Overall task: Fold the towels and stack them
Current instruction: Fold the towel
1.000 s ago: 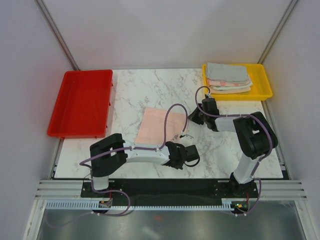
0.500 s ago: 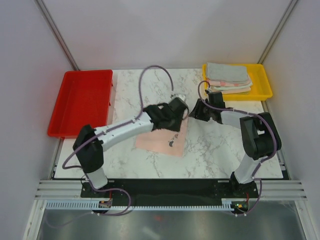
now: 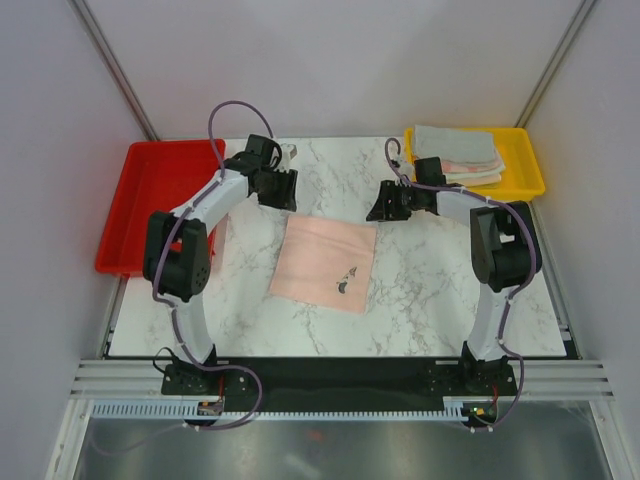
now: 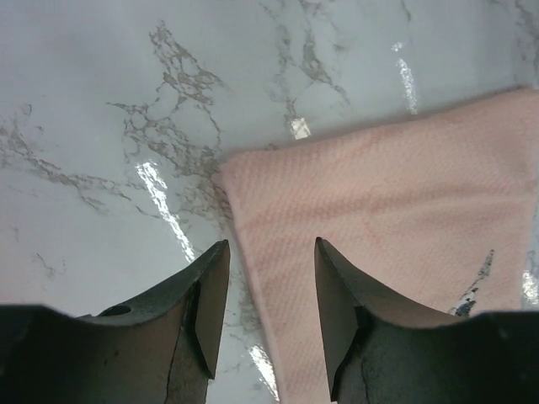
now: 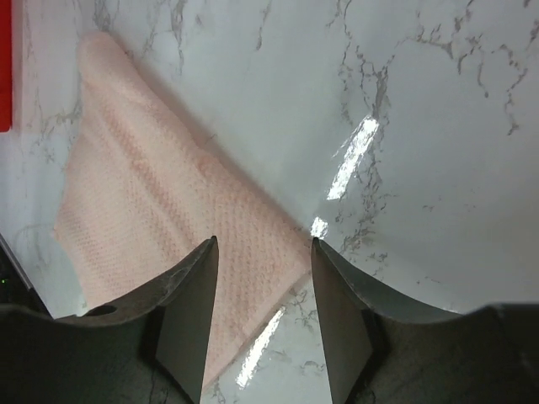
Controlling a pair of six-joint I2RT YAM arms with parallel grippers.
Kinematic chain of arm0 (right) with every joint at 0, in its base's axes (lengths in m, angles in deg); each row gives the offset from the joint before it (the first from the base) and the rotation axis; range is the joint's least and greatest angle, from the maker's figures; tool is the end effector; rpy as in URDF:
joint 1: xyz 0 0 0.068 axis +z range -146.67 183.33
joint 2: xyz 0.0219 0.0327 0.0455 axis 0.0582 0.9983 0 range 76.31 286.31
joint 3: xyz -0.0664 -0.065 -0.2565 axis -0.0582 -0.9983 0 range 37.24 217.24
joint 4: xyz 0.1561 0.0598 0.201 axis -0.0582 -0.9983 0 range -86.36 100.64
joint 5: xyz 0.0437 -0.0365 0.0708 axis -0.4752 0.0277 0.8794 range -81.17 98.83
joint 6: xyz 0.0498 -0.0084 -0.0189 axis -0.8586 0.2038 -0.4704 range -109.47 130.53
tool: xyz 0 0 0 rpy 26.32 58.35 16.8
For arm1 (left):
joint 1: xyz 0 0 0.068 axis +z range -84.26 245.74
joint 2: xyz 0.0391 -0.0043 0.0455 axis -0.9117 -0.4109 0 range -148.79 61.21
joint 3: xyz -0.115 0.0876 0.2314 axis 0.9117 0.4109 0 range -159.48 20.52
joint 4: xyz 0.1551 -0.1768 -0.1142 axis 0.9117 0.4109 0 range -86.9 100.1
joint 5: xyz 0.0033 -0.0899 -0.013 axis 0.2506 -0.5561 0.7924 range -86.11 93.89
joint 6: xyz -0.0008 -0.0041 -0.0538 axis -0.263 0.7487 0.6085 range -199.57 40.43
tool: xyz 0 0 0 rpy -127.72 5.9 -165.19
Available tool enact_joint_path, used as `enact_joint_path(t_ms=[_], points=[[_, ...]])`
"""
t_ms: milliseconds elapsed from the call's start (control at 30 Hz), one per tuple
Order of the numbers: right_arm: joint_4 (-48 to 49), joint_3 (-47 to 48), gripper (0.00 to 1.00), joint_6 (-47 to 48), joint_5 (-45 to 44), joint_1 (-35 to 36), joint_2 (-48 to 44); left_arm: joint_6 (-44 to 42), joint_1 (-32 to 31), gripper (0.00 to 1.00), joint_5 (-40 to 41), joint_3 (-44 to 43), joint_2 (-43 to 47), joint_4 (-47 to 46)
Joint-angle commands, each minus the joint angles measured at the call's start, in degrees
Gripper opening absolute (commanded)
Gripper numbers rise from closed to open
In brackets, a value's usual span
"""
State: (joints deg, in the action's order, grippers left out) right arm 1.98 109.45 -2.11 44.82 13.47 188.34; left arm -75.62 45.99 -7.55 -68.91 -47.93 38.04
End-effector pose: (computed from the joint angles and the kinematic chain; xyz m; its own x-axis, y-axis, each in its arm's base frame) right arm 0.4035 0.0934 0.1705 -0.8343 0.0308 -0.5504 -0.3517 0.7392 0.5744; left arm 0.3933 -0.1488 0.2480 -0.7960 0.2141 -0.5662 0.3853 0.9006 -0.2012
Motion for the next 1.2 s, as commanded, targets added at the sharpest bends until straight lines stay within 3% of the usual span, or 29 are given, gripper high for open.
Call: enact_joint_path(t_ms=[0, 333, 467, 600, 667, 767, 933, 1167], points=[[-6.9, 4.6, 0.56, 7.6, 6.9, -0.3, 4.8, -9.0, 1.7, 0.52, -10.4, -1.0, -3.3, -3.0], [-12.0, 5.9, 0.55, 13.8, 4.9, -0.5, 7.9, -12.5, 4.9, 0.51, -11.1, -5.8, -12.5, -2.9], [-14.0, 7.0, 0.46, 15.3, 5.3, -0.8, 9.8, -12.8, 5.0, 0.50, -11.1, -7.2, -15.0, -2.9], [-14.4, 8.6, 0.11, 15.5, 3.5, -1.6, 10.8, -13.0, 5.3, 0.51, -10.5, -7.6, -15.8, -3.6], [-14.4, 9.4, 0.00, 15.5, 3.3, -2.4, 11.1, -13.0, 5.6, 0.52, -9.7, -8.0, -15.9, -4.1], [-14.4, 9.8, 0.00, 16.0, 3.5, -2.9, 11.5, -12.8, 6.2, 0.52, -10.3, -8.6, -16.3, -4.8], [-14.4, 10.2, 0.00, 16.4, 4.8, -2.9, 12.2, -12.3, 7.6, 0.49, -18.6, -10.2, -18.6, -4.6], [-14.4, 11.1, 0.00, 16.5, 5.1, -3.0, 12.9, -12.8, 7.6, 0.51, -21.0, -13.2, -21.1, -2.3]])
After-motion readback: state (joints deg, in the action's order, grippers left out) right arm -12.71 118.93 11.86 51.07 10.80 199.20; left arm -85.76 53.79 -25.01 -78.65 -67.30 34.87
